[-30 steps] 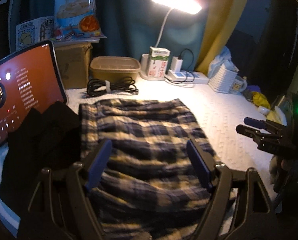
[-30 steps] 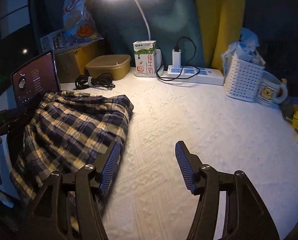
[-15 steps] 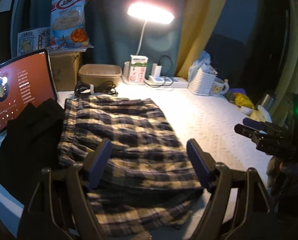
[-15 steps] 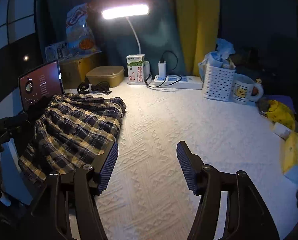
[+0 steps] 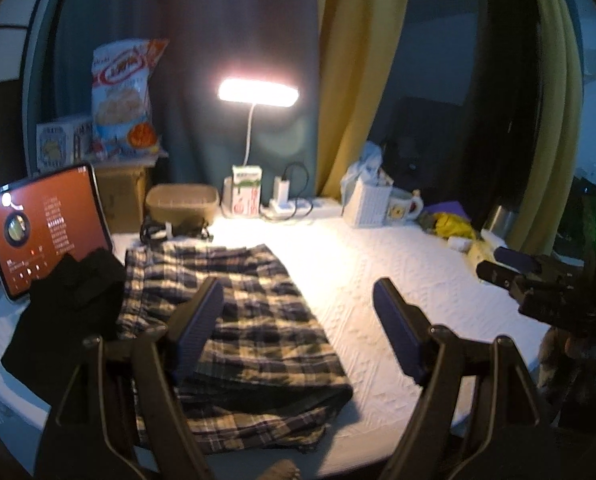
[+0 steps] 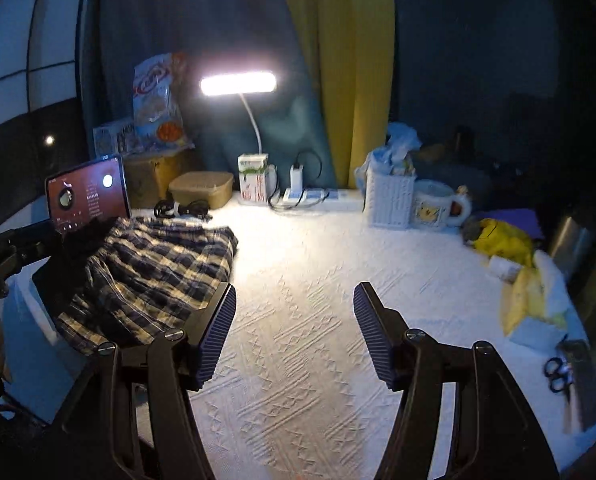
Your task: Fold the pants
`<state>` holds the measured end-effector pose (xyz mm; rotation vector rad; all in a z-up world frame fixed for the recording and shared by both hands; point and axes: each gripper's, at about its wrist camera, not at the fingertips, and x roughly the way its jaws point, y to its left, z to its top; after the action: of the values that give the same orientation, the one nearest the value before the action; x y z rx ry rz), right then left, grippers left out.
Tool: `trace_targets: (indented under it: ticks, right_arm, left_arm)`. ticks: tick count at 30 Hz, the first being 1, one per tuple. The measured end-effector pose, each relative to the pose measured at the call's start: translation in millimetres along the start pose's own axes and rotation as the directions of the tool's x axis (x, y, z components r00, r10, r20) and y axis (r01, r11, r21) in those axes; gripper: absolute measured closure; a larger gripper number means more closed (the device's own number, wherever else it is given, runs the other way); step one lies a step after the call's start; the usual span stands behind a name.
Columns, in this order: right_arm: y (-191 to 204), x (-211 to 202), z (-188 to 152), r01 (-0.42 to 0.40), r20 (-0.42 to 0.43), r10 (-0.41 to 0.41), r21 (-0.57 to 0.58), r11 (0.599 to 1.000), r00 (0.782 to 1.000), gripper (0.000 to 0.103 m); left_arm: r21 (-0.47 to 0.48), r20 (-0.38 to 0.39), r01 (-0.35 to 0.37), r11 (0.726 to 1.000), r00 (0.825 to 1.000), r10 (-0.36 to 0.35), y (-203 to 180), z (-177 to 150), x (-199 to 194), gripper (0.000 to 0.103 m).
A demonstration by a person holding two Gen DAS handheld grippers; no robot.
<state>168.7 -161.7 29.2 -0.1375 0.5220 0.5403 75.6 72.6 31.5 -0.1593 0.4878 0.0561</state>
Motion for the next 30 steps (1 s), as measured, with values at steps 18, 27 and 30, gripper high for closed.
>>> trace_targets:
  ticks: [18, 27, 30]
  right_arm:
    - [9.4, -97.5, 20.5, 0.1, 0.233, -0.093, -0.019, 0.995, 0.968, 0.037]
    - [15.2, -68.9, 9.4, 0.097, 0.155, -0.093, -0.018, 0.995, 0.984, 0.037]
    - [17.9, -62.8, 6.6, 0.09, 0.139, -0.087, -0.02, 0.996, 0.986, 0.037]
  left_arm:
    - [0.052, 0.248, -0.091, 0.994, 0.966, 0.075, -29.4, 13.1, -77.4, 0.025]
    - [0.066, 0.159, -0.172, 0.983, 0.974, 0.16, -23.6, 3.0, -52.3, 0.025]
    - [0.063, 0.168, -0.188, 0.98, 0.97, 0.175, -23.7, 0.4, -53.0, 0.024]
